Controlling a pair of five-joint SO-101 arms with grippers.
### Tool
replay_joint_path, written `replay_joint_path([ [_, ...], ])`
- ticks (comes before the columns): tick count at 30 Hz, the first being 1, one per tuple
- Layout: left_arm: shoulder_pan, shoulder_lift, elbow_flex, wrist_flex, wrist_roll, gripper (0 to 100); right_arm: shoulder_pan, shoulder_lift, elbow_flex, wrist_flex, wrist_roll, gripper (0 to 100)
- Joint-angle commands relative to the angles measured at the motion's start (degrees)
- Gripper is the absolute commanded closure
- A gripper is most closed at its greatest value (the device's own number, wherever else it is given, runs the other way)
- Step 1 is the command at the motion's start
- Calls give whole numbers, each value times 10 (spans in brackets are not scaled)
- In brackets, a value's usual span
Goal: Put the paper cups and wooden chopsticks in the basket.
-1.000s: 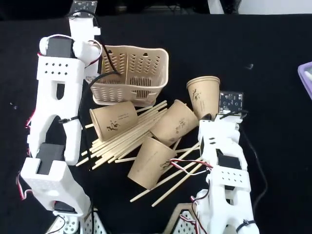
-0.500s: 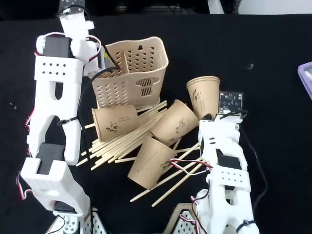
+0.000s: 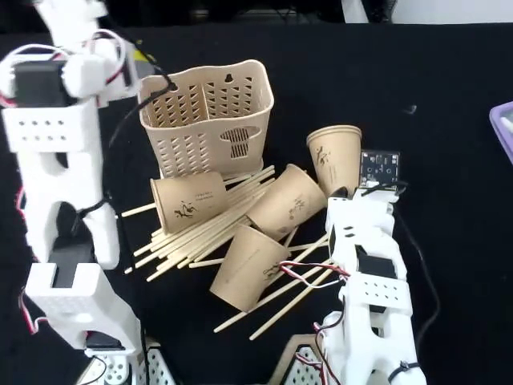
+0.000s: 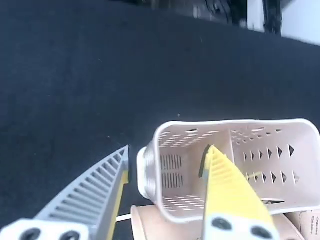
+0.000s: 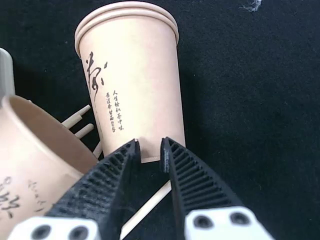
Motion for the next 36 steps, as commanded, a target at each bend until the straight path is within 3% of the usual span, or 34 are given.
replay_joint_path([
  [1, -45, -35, -52, 19, 3, 760, -10, -9, 1, -6, 5, 910],
  [7, -117, -95, 64, 19, -62, 762, -10, -9, 1, -5, 5, 910],
  [13, -178, -241, 349, 11, -153, 762, -8, -11, 1, -4, 5, 910],
  [18, -184, -310, 625, -91, -158, 762, -9, -11, 1, -4, 5, 910],
  [22, -184, -351, 836, -237, -158, 762, -7, -11, 1, -4, 4, 910],
  [26, -166, -388, 1003, -398, -154, 762, -9, -11, 1, -4, 4, 910],
  [36, 0, -494, 1089, -413, -69, 758, -9, -11, 1, -4, 4, 910],
])
